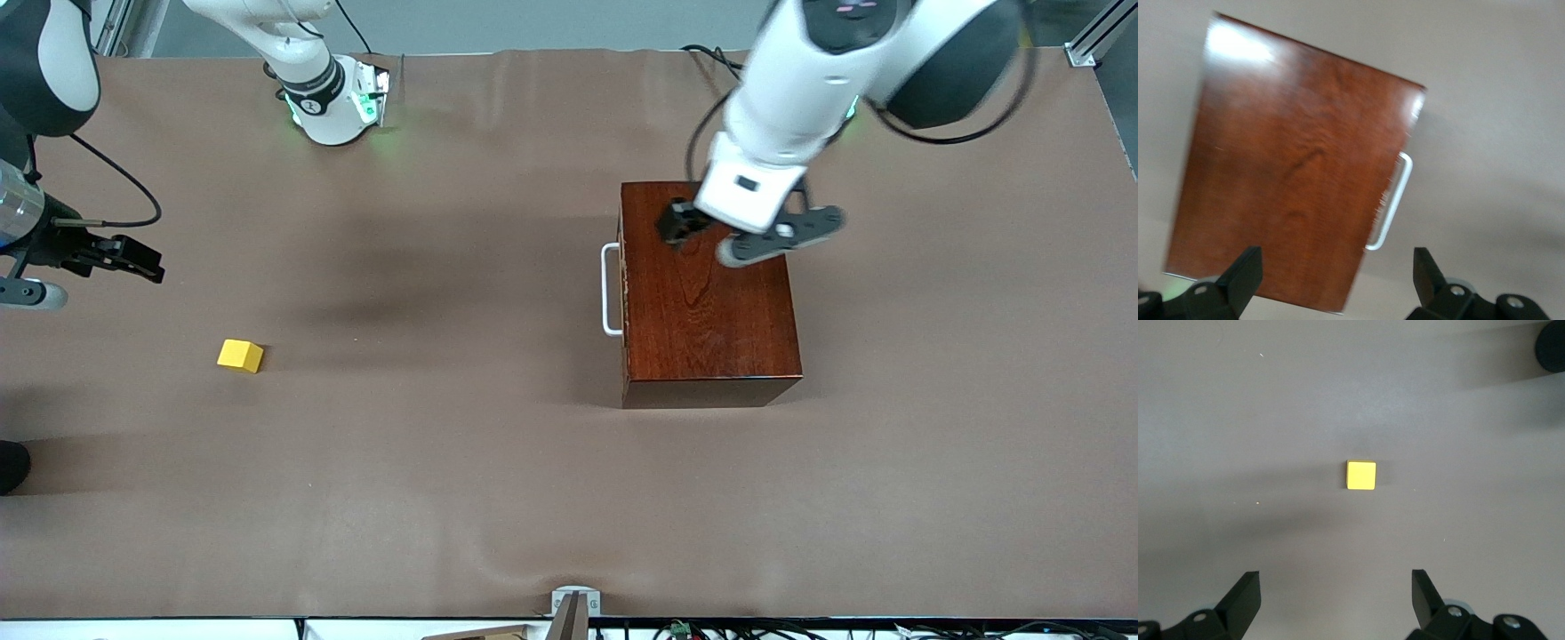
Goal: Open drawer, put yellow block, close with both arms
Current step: 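Reach the left gripper to the white drawer handle while the right gripper approaches the cube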
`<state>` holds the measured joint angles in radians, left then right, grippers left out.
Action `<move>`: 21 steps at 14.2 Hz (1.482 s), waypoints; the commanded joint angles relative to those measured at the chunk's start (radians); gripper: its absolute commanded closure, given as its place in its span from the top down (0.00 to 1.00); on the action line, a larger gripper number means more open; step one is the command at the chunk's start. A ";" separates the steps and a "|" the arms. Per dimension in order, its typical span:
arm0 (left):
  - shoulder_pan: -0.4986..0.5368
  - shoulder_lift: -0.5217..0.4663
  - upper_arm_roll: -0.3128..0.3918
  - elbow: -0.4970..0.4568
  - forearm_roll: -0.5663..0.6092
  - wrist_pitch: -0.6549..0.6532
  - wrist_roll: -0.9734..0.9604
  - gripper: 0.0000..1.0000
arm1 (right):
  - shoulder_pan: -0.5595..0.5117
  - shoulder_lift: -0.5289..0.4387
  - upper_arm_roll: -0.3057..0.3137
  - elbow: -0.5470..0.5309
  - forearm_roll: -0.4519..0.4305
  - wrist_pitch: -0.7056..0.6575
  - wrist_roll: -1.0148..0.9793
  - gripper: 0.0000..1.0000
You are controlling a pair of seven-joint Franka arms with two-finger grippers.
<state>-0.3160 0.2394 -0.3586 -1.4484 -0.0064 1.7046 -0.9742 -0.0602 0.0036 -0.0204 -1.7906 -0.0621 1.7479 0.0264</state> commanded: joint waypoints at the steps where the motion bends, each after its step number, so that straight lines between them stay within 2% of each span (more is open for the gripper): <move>1: -0.093 0.085 0.010 0.057 0.055 0.045 -0.024 1.00 | -0.042 0.016 0.011 -0.012 0.001 0.044 -0.035 1.00; 3: -0.156 0.184 0.017 0.144 0.098 0.050 -0.061 1.00 | -0.065 0.048 0.011 -0.012 0.001 0.086 -0.062 1.00; 5: -0.196 0.257 0.023 0.192 0.115 0.067 -0.083 1.00 | -0.076 0.074 0.011 -0.012 0.001 0.122 -0.063 1.00; 10: -0.354 0.359 0.122 0.188 0.157 0.102 -0.090 1.00 | -0.105 0.139 0.011 -0.012 0.001 0.174 -0.115 1.00; 17: -0.373 0.454 0.121 0.175 0.259 0.102 -0.052 1.00 | -0.115 0.246 0.011 -0.012 0.001 0.289 -0.117 1.00; 21: -0.382 0.494 0.122 0.171 0.264 0.102 0.000 1.00 | -0.116 0.289 0.010 -0.013 0.001 0.337 -0.115 1.00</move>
<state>-0.6818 0.7092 -0.2428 -1.3019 0.2293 1.8176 -0.9949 -0.1544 0.2736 -0.0242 -1.8051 -0.0621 2.0563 -0.0734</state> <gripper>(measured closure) 0.000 0.000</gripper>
